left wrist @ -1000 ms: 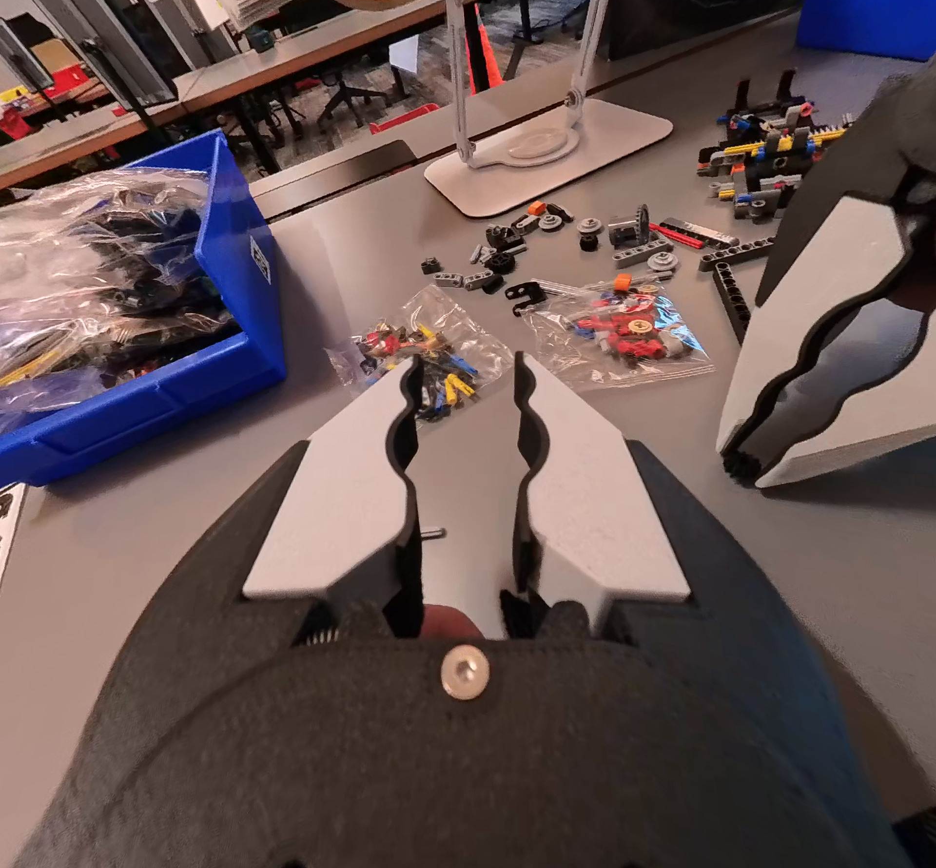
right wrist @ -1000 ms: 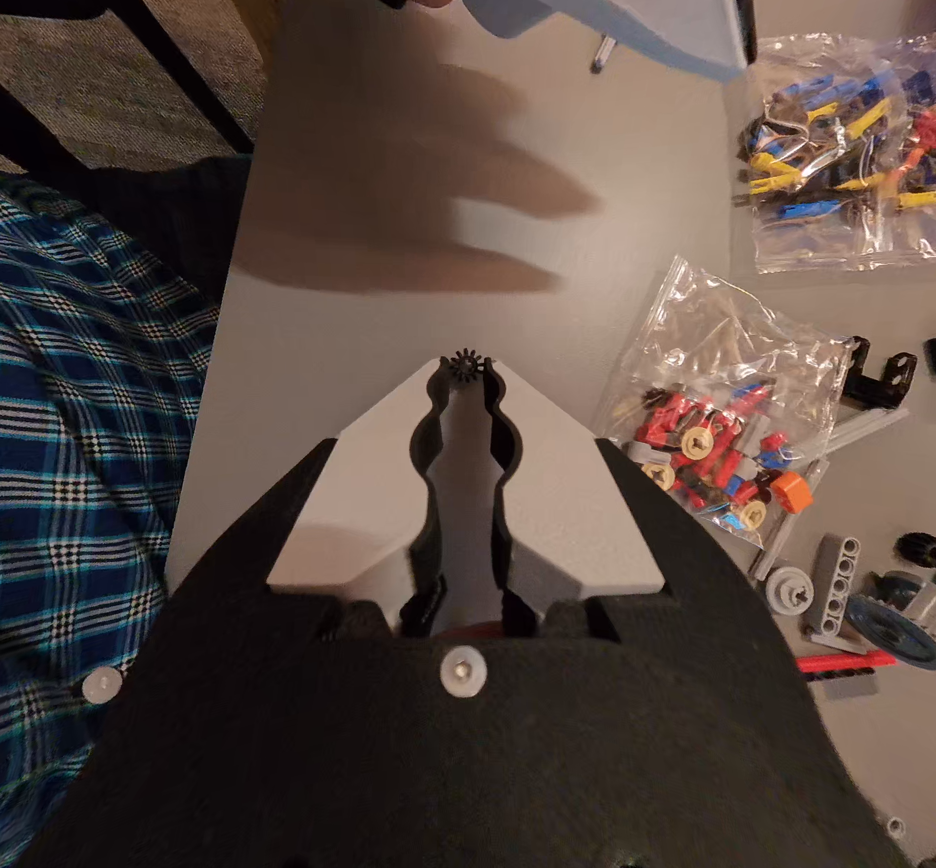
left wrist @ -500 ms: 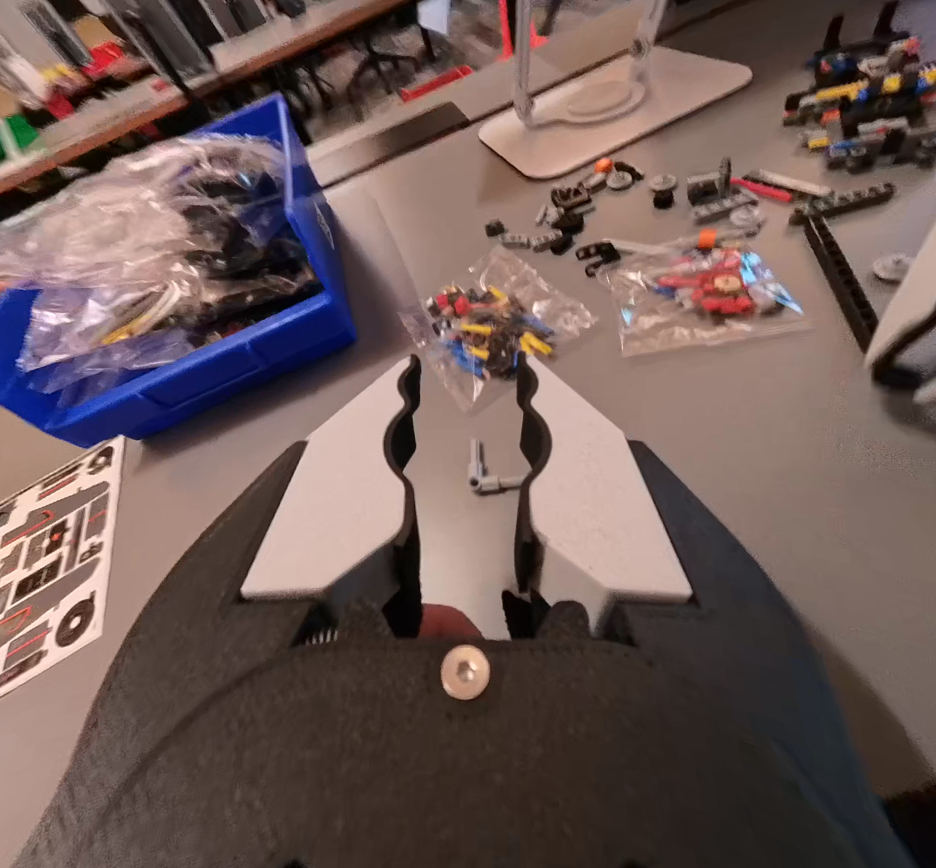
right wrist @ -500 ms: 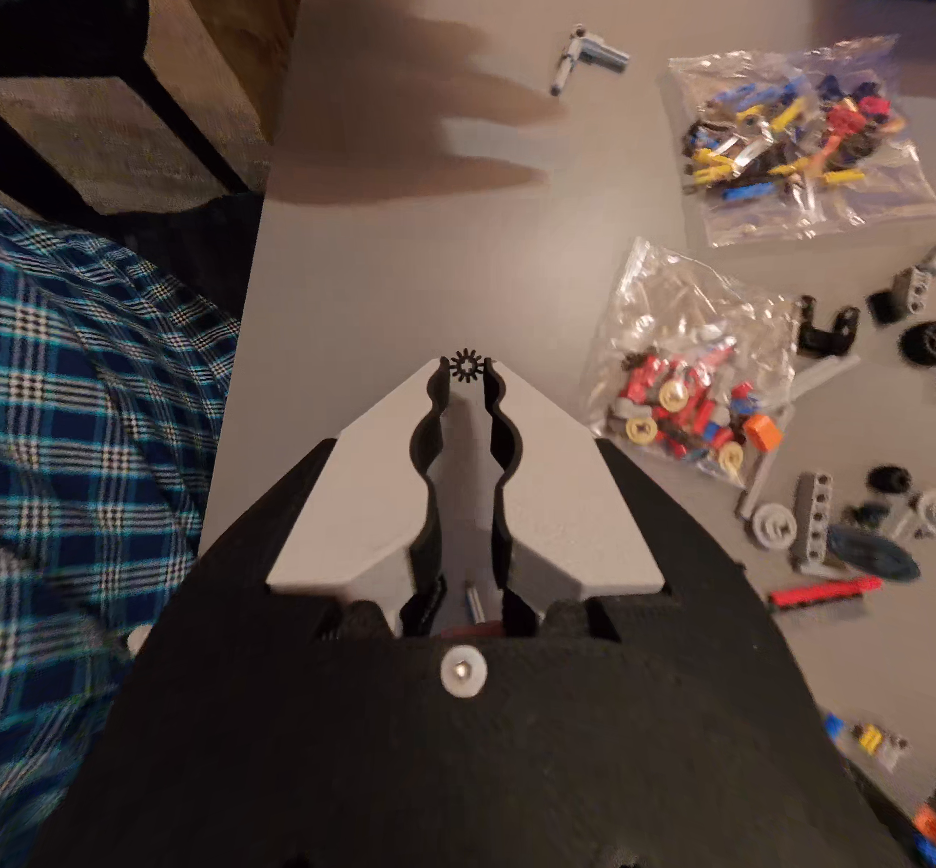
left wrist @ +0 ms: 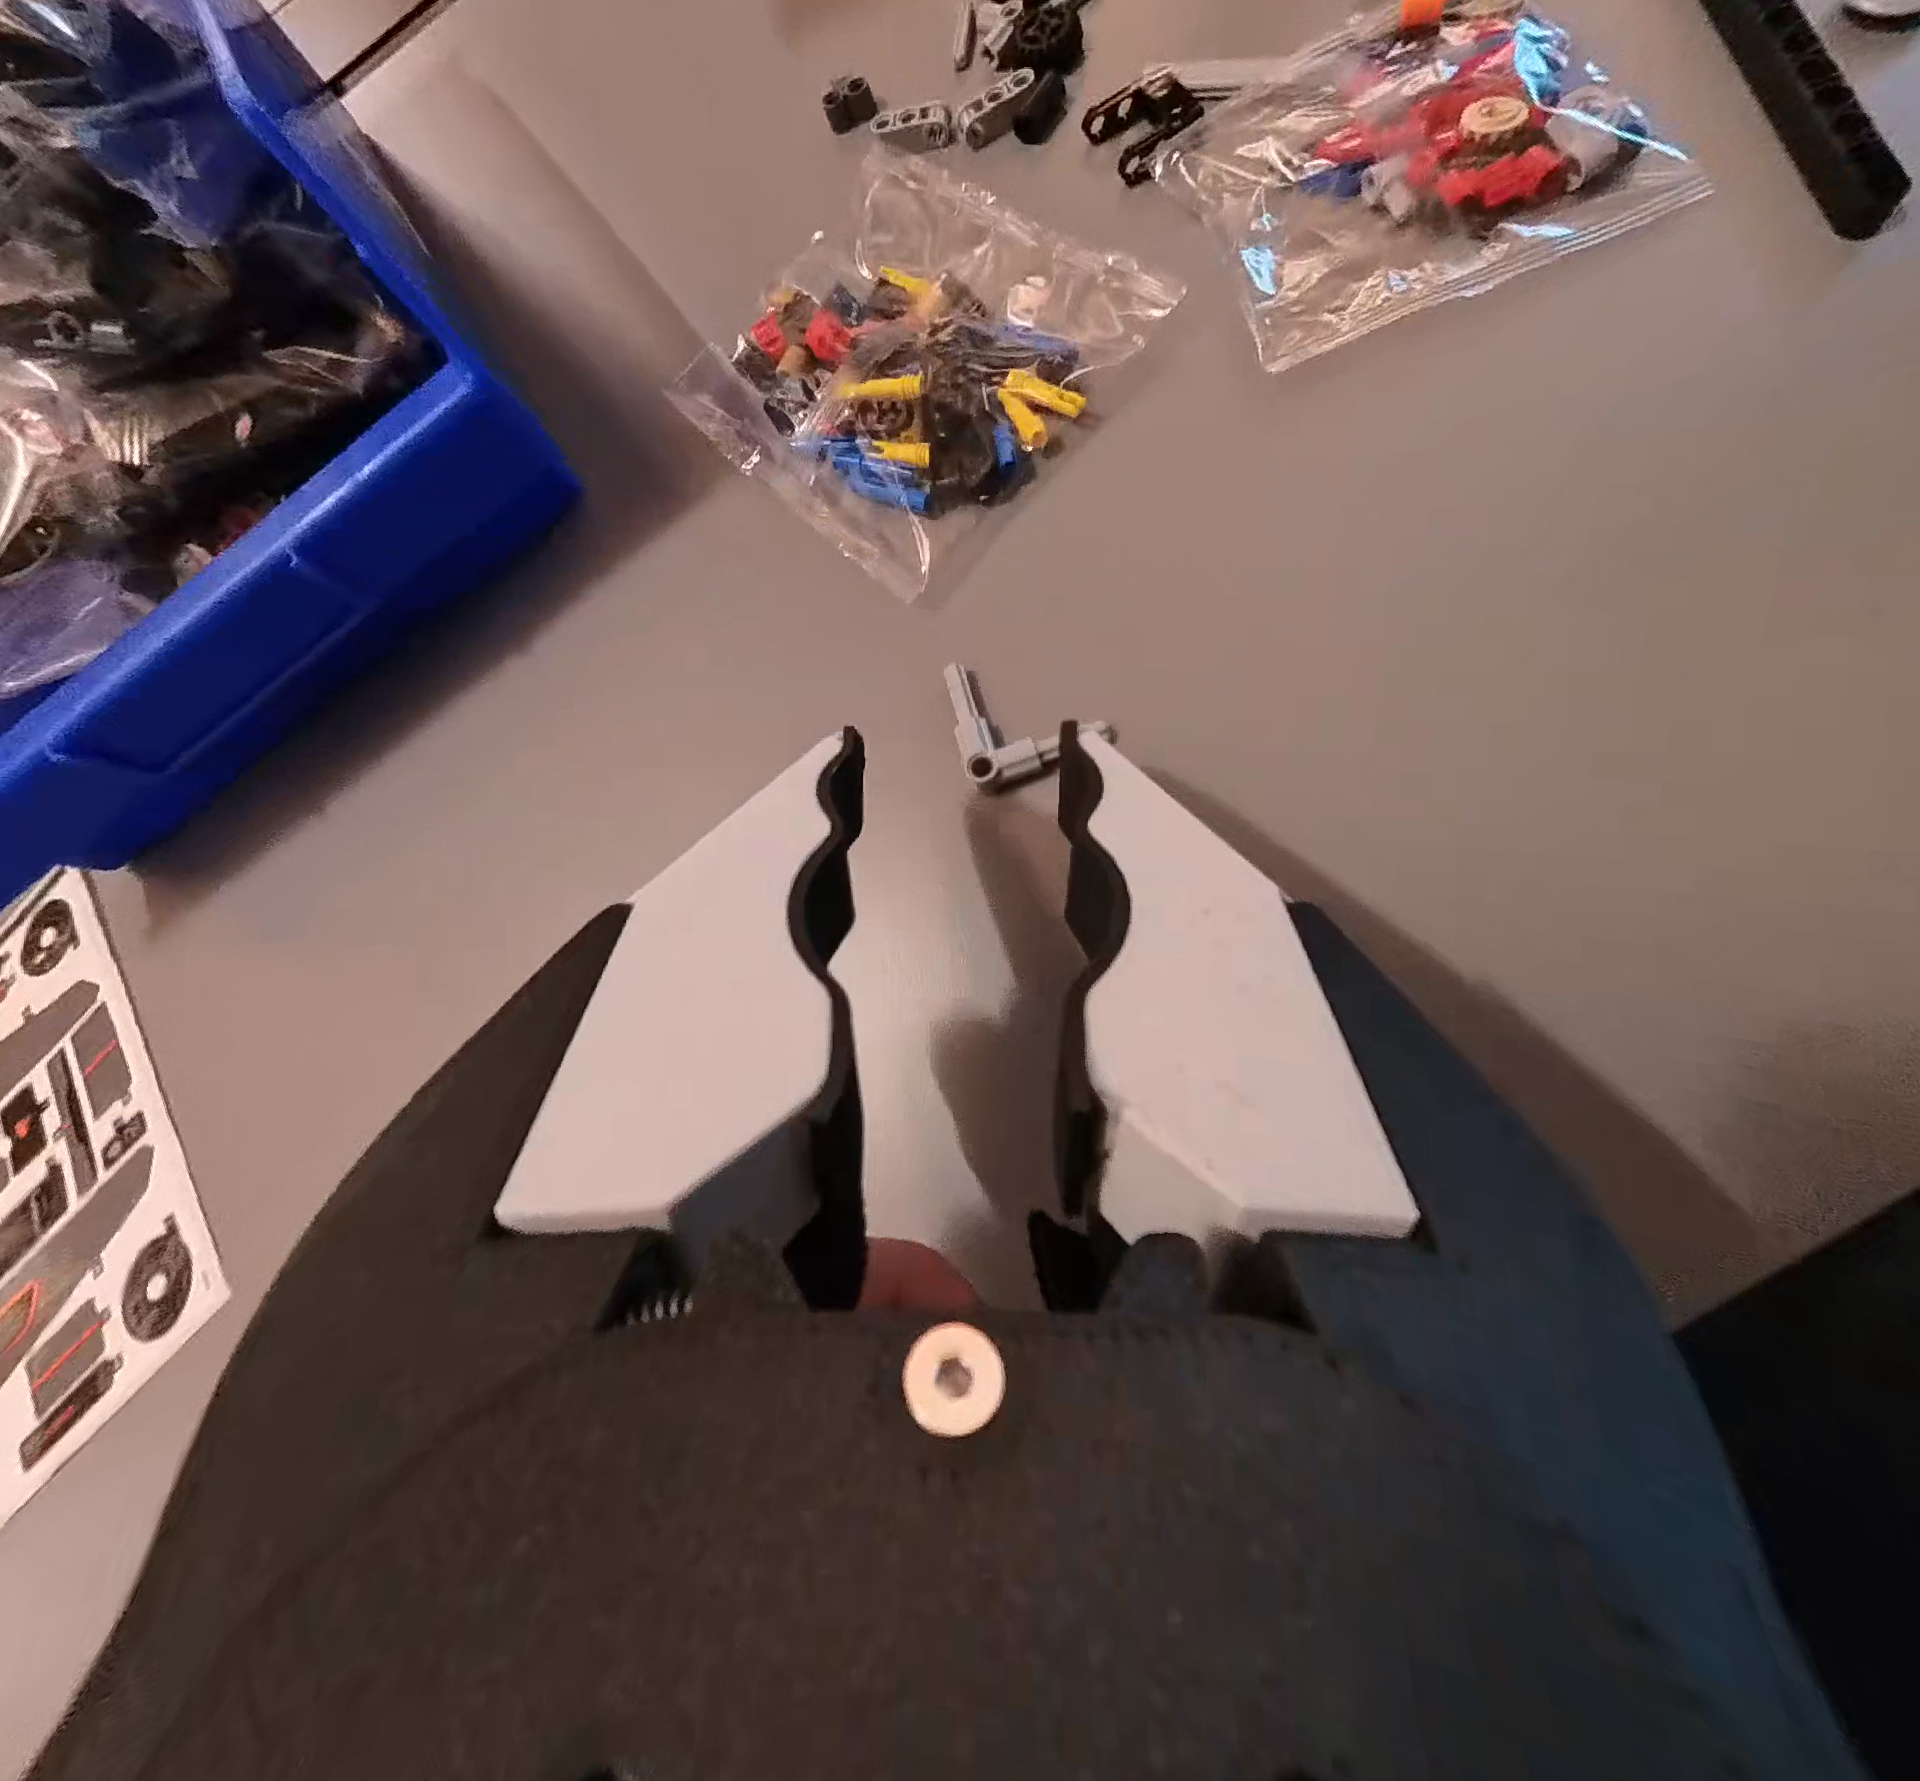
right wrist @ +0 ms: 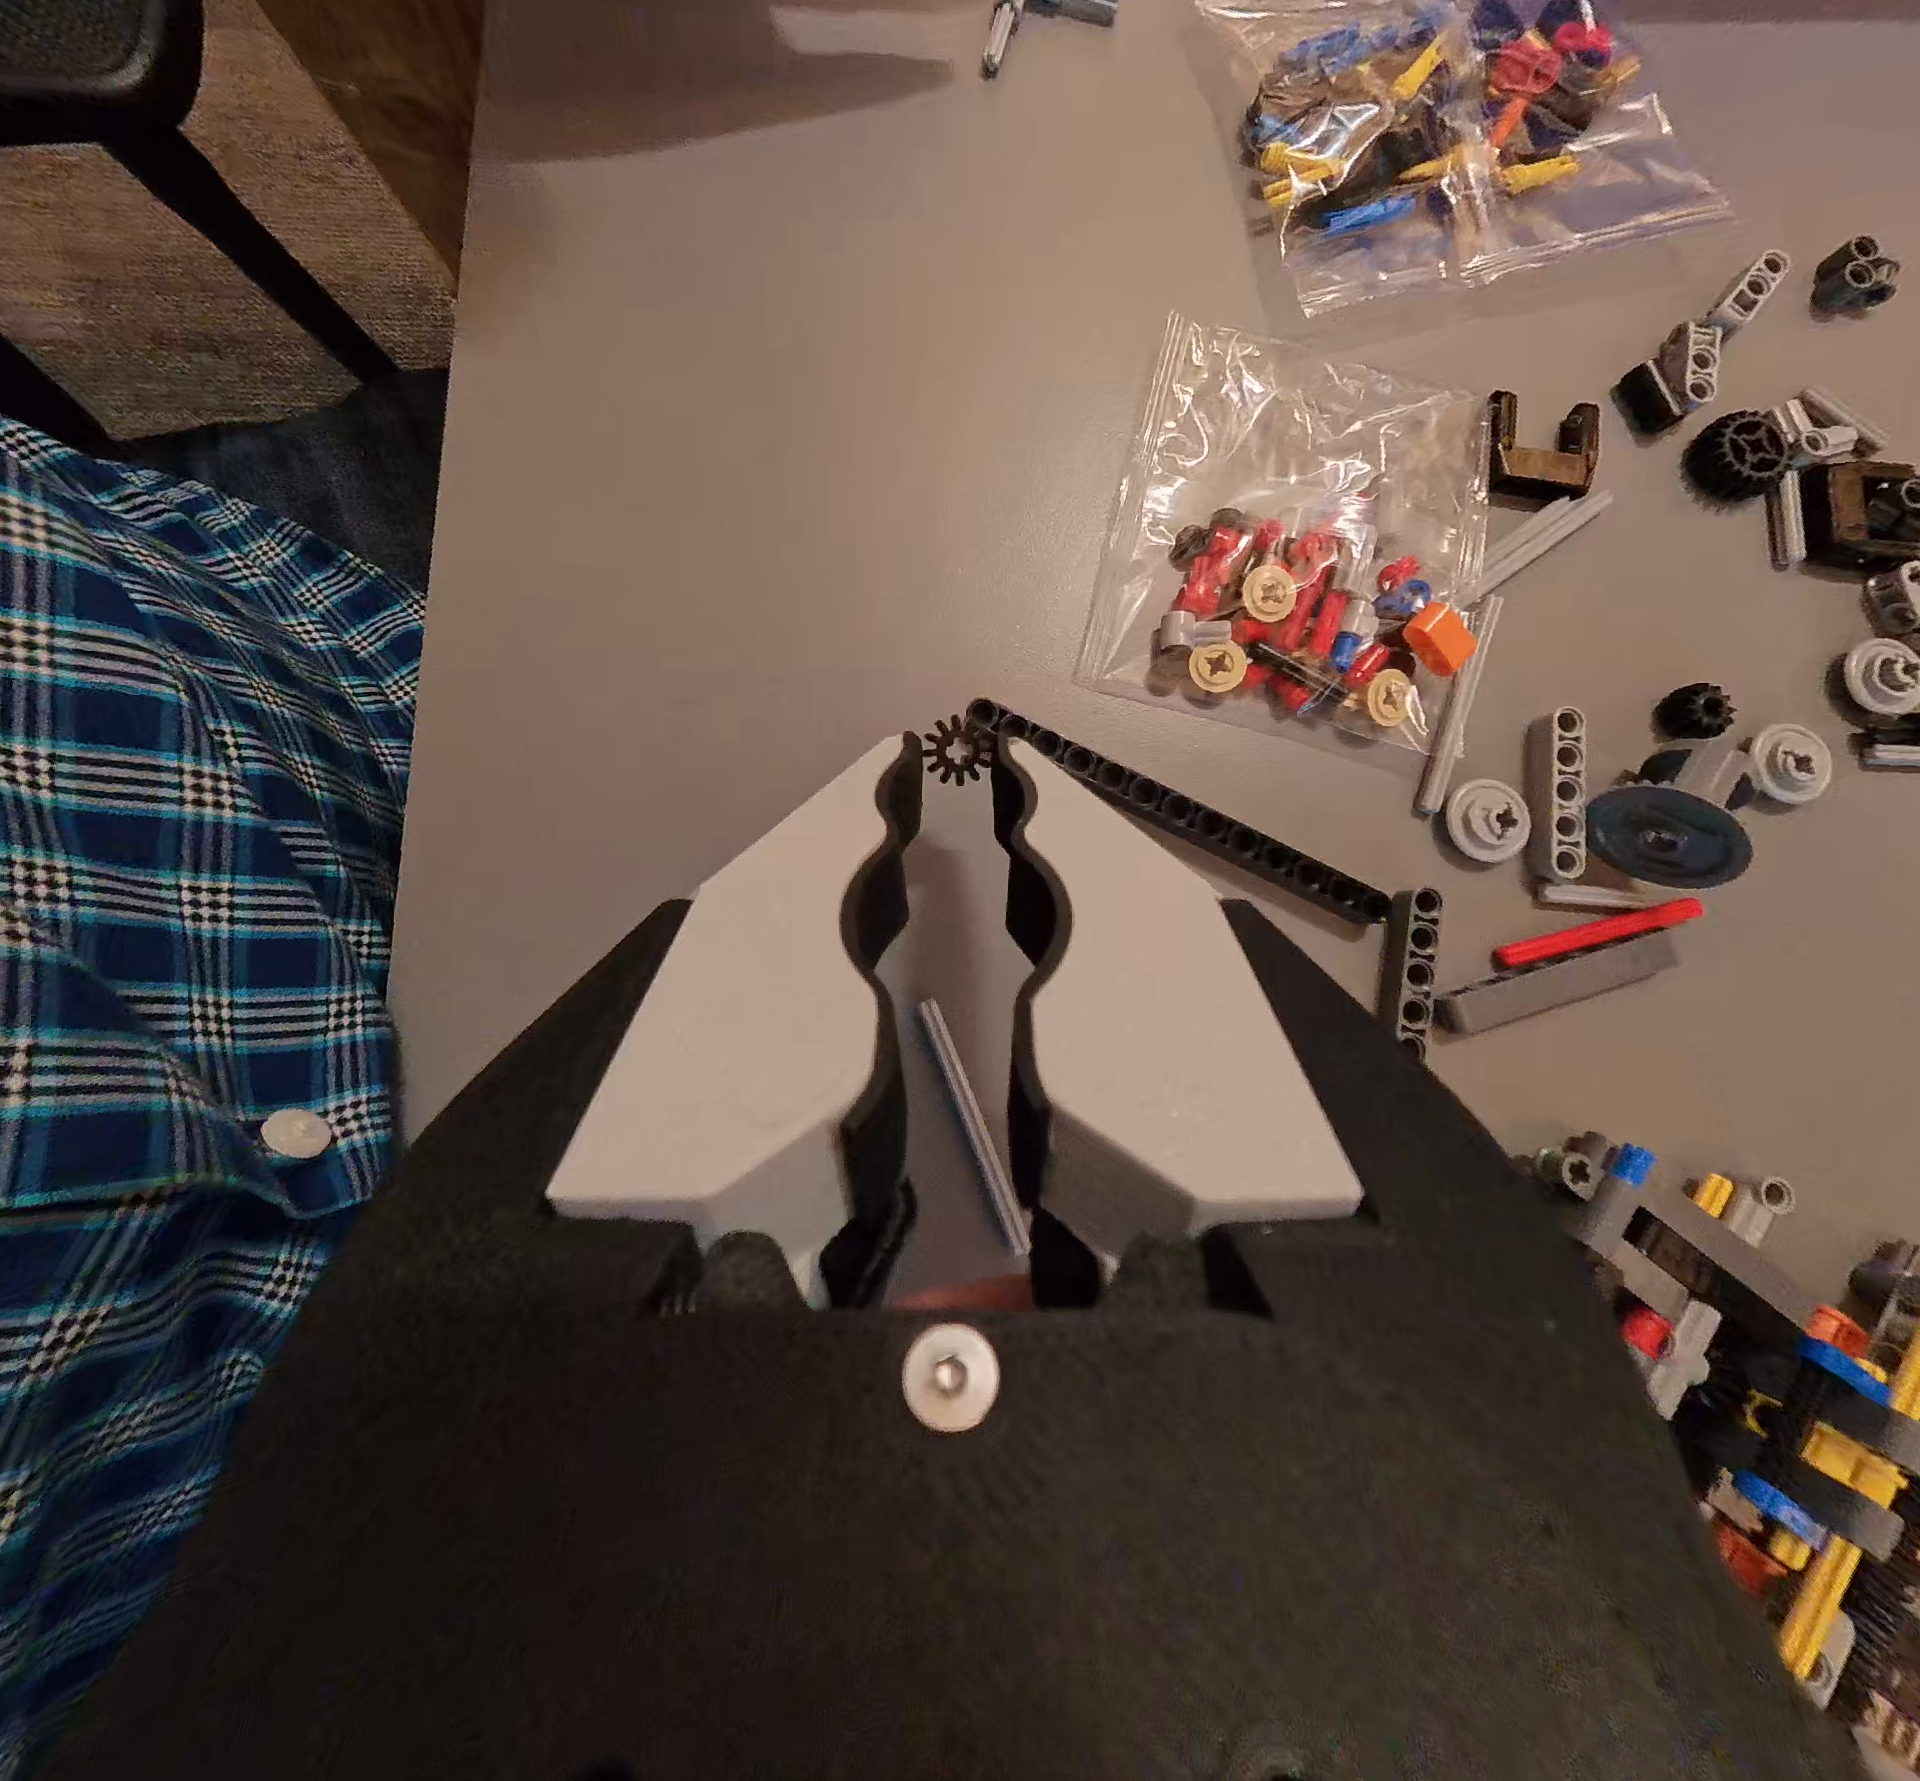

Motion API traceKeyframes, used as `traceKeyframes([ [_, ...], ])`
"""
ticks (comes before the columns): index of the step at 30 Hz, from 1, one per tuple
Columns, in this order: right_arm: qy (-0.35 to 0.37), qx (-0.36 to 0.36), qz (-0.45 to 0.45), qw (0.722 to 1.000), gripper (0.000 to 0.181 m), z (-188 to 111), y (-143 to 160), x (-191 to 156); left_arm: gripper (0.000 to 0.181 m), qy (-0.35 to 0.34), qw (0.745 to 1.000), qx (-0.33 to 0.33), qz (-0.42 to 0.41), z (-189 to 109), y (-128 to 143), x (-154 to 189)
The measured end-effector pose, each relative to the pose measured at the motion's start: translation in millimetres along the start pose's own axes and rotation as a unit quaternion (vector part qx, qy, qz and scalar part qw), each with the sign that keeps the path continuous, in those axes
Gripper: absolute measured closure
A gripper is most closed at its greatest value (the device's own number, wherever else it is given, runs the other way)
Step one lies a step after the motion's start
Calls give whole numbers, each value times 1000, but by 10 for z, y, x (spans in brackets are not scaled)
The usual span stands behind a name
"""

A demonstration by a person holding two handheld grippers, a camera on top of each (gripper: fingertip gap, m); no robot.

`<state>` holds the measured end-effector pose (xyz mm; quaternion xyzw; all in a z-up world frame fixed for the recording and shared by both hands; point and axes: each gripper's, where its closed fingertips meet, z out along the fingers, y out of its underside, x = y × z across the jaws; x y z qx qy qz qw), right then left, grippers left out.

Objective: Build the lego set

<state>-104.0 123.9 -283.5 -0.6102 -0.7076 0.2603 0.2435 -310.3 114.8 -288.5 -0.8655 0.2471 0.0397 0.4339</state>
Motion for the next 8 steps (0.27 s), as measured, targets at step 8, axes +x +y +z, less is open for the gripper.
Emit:
traceKeyframes([
  [8,10,8,10,1000,171,-70,37,34,144,31,999,-31,-13,164,111,62],
])
